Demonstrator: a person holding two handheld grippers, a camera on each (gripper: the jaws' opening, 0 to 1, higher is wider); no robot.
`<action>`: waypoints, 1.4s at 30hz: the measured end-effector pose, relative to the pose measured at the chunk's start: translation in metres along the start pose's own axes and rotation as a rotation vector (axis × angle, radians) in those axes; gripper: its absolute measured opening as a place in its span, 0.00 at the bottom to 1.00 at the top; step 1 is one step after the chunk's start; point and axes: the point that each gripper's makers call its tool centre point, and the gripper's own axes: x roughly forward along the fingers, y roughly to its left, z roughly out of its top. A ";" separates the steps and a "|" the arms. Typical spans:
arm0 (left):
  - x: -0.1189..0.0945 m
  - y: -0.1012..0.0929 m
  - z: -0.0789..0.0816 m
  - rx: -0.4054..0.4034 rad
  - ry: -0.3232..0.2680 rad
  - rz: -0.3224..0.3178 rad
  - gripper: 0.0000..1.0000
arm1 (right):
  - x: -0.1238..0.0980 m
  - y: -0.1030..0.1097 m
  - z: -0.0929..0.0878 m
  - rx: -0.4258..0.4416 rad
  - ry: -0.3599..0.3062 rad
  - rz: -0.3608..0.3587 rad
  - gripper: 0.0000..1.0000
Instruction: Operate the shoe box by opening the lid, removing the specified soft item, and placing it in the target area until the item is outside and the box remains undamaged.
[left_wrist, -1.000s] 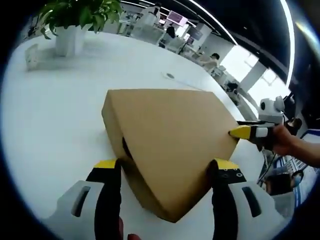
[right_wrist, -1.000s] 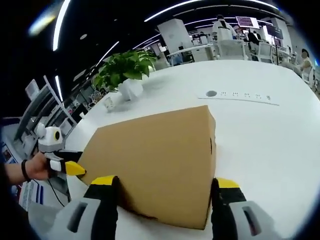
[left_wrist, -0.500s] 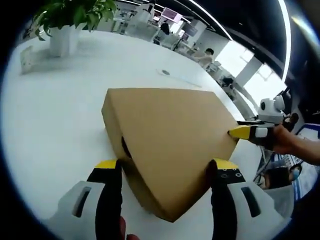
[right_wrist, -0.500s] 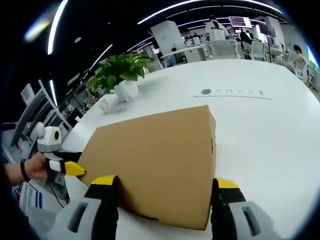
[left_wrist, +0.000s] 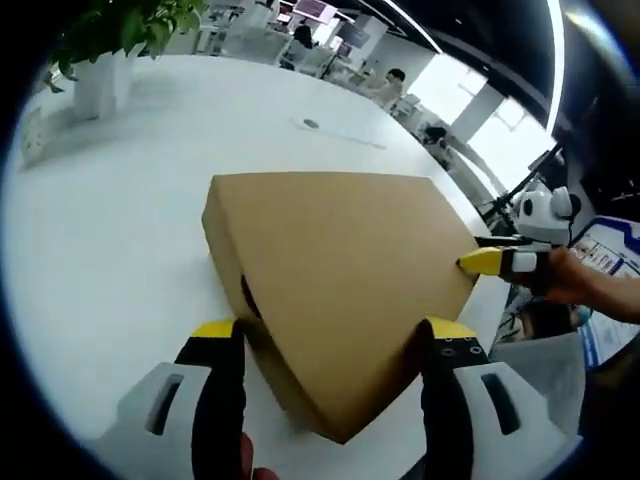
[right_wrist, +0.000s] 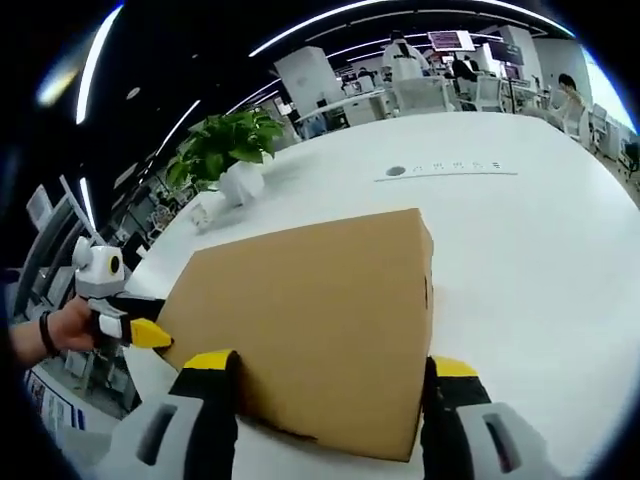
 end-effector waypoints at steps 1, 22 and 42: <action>-0.002 0.000 -0.002 0.004 0.005 -0.004 0.70 | -0.003 0.003 -0.003 0.004 0.002 -0.002 0.73; -0.030 -0.004 -0.034 0.016 0.015 -0.016 0.68 | -0.022 0.029 -0.040 0.039 0.023 -0.034 0.72; -0.036 -0.004 -0.044 -0.029 0.023 0.006 0.68 | -0.025 0.033 -0.046 0.032 0.047 -0.019 0.73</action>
